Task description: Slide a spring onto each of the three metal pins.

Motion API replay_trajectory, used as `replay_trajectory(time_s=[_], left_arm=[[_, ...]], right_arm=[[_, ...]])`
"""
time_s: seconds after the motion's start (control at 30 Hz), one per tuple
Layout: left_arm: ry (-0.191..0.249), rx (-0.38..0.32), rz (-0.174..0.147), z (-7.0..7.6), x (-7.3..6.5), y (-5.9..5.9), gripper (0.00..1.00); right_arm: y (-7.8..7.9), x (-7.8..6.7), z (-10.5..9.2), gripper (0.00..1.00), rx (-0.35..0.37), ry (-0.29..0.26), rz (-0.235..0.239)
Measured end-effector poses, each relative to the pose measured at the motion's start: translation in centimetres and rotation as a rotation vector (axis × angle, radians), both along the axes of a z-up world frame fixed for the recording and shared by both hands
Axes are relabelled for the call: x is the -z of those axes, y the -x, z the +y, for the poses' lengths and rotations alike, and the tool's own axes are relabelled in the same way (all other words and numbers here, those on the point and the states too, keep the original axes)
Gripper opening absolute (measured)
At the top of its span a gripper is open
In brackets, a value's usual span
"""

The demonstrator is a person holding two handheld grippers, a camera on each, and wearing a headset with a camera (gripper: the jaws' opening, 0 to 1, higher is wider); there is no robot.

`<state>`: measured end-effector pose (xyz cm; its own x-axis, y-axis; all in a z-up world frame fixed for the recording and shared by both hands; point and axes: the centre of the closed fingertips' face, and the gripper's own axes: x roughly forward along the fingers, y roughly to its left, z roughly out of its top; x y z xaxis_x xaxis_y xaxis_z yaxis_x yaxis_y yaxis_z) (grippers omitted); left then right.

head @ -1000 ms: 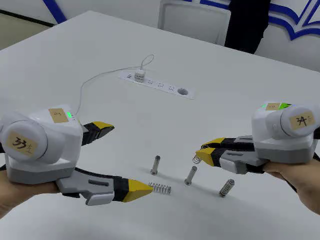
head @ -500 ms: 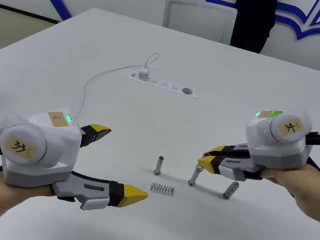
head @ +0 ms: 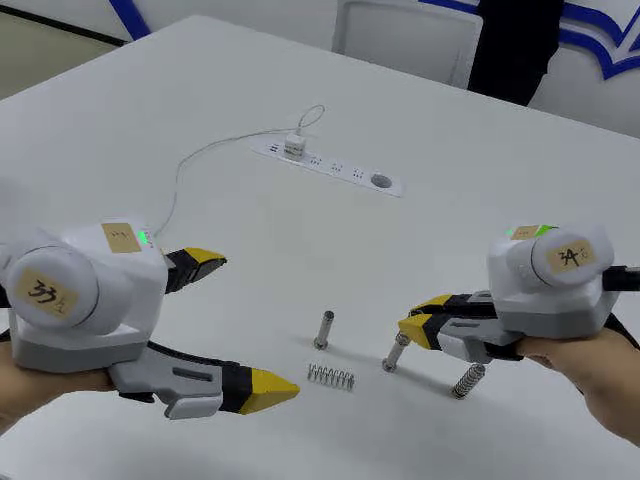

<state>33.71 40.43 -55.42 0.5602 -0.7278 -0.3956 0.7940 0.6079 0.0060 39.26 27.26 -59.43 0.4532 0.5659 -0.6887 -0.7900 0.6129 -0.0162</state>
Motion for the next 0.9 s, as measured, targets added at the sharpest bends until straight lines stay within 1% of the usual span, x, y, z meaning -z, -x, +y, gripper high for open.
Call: replay_trajectory(time_s=[0.07, 0.4, 0.7, 0.9], left_arm=[[0.002, 0.000, 0.003, 0.0, 0.0, 0.0, 0.94], [-0.015, -0.008, 0.014, 0.5, 0.7, 0.0, 0.93], [-0.021, -0.010, 0.021, 0.6, 1.0, 0.1, 0.93], [-0.031, -0.005, 0.025, 0.5, 1.2, 0.2, 0.93]], right_arm=[[0.0, 0.3, 0.1, 0.11, -0.002, 0.004, 0.004], [-0.2, 2.0, 0.0, 0.11, 0.004, 0.026, 0.035], [-0.2, 2.9, 0.0, 0.11, 0.010, 0.030, 0.053], [0.0, 4.0, -0.1, 0.11, -0.002, 0.056, 0.067]])
